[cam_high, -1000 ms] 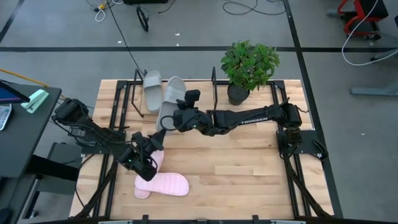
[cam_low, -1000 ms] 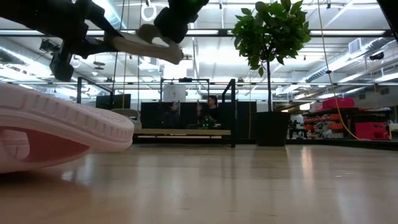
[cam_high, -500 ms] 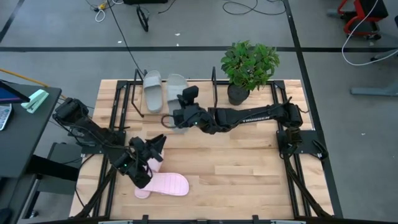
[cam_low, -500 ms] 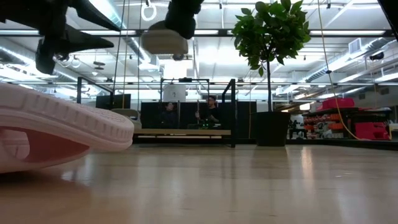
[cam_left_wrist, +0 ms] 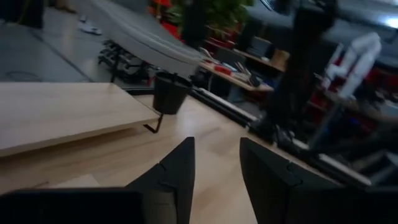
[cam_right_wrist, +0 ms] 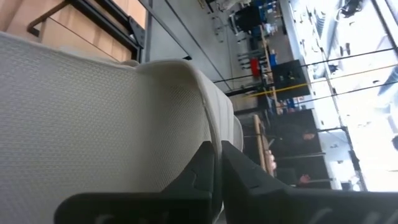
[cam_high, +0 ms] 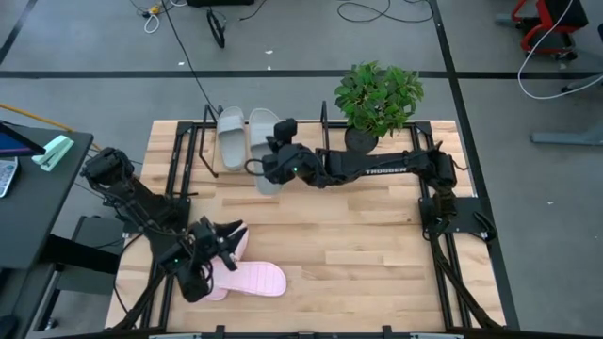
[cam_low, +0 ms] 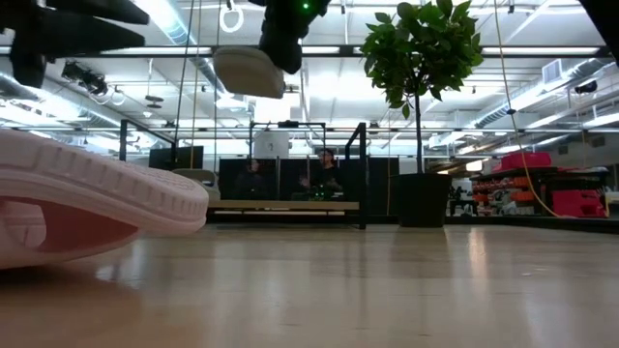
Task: Pick and place slides into the shelf
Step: Put the gray slipper on the shelf
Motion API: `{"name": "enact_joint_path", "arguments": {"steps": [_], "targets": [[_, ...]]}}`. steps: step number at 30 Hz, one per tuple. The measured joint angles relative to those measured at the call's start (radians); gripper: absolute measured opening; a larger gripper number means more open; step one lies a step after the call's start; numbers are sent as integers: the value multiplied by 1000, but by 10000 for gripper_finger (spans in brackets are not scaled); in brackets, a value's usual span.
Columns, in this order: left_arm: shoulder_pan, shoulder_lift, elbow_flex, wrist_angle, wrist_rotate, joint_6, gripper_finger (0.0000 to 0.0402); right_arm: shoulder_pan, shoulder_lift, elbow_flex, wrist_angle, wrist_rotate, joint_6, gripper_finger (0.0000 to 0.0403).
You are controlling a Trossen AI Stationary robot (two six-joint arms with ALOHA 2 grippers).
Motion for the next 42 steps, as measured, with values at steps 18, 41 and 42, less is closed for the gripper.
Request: {"name": "enact_joint_path", "arguments": {"steps": [18,41,42], "targets": [[-44,-96,0,-16,0,270,118,12,227,212,-37,88,17,9],[-267,-108,0,-18,3,403,107,-158,423,514,-273,-102,93,9],[-266,-108,0,-17,3,402,107,-160,428,514,-255,-115,99,9]]}}
